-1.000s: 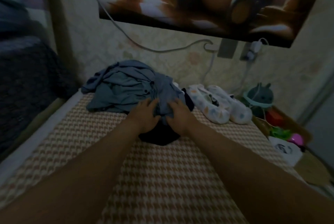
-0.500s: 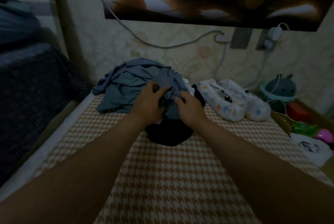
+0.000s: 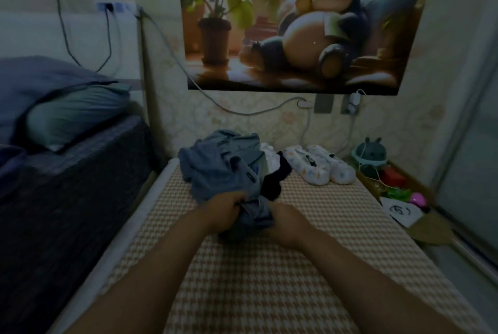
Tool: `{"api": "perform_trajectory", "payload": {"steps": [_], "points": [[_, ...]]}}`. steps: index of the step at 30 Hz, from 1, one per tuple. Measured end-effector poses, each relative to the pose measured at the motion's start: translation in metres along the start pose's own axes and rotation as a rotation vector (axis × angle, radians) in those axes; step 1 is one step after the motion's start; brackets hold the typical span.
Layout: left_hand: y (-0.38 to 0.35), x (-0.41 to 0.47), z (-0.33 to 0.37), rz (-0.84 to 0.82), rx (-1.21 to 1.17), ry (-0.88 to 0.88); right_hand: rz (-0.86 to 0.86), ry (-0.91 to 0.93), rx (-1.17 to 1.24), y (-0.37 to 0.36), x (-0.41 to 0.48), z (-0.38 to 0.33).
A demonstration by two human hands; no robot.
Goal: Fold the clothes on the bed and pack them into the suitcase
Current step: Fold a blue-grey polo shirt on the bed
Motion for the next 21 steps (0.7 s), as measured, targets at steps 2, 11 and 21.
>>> {"api": "perform_trajectory", "payload": {"steps": [2,11,21], "points": [[-0.014,-0.033,0.000,-0.075,-0.003,0.027,0.047,-0.017,-0.194,-0.020,-0.014,0.001],[-0.013,-0.142,-0.031,-0.719,-0.042,0.549,-0.676,0.006,0.443,-0.048,-0.038,-0.071],[-0.028,-0.064,-0.094,-0.181,0.177,0.343,-0.258,-0.363,-0.111,-0.067,0.054,-0.008]]}}
Point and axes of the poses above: each hand's wrist, its own x-axis towards the middle knuckle, its own y-axis out of the back of the hand, z = x × y, the point moved 3 cm from there along x, towards the middle knuckle, and after that the axes turned 13 degrees about -z, right-handed, at the moved point
